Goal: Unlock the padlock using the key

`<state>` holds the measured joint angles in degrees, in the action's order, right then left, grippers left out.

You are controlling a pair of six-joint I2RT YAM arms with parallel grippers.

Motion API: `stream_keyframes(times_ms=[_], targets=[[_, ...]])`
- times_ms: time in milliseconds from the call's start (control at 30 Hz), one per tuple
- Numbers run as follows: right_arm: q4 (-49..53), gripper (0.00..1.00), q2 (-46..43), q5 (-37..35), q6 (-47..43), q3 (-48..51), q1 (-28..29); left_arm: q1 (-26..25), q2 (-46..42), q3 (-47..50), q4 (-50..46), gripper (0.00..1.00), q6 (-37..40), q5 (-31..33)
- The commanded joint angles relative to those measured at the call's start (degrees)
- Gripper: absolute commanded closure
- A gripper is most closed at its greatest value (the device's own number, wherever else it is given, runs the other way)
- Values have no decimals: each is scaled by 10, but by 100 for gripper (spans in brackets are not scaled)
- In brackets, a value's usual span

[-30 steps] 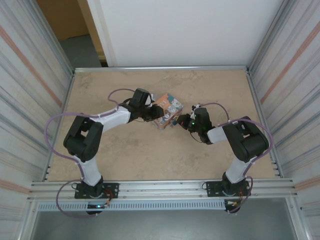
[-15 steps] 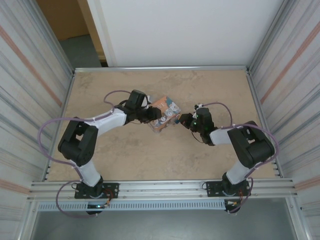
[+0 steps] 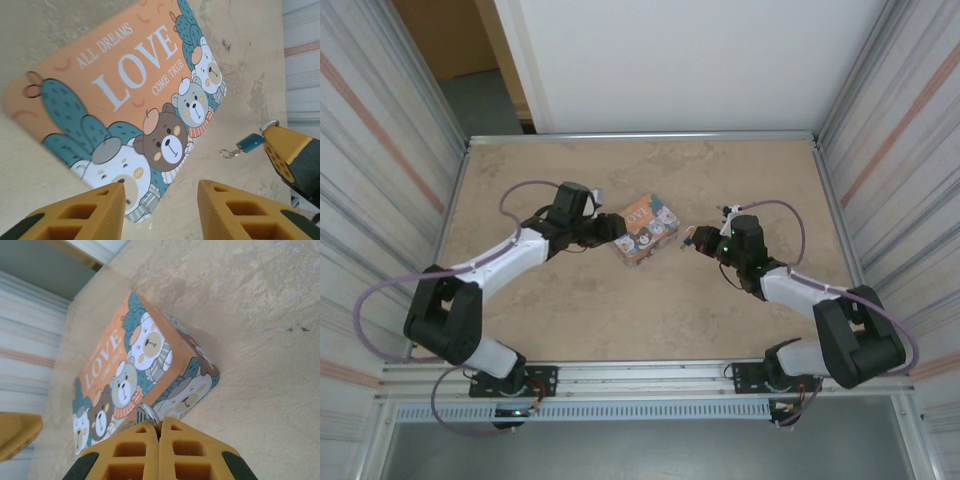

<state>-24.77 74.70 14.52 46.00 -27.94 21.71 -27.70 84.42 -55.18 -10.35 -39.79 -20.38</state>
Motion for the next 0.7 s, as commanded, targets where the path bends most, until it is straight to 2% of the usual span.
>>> stream_keyframes(times_ms=[0, 333, 667], targets=[[74, 100, -35, 11, -45, -11, -2, 11, -48, 26, -25, 54, 28, 46], [227, 100, -116, -10, -124, -53, 19, 21, -184, 85, -77, 42, 63, 130], [380, 100, -177, -21, -173, -88, 35, 31, -278, 119, -131, 29, 99, 177]])
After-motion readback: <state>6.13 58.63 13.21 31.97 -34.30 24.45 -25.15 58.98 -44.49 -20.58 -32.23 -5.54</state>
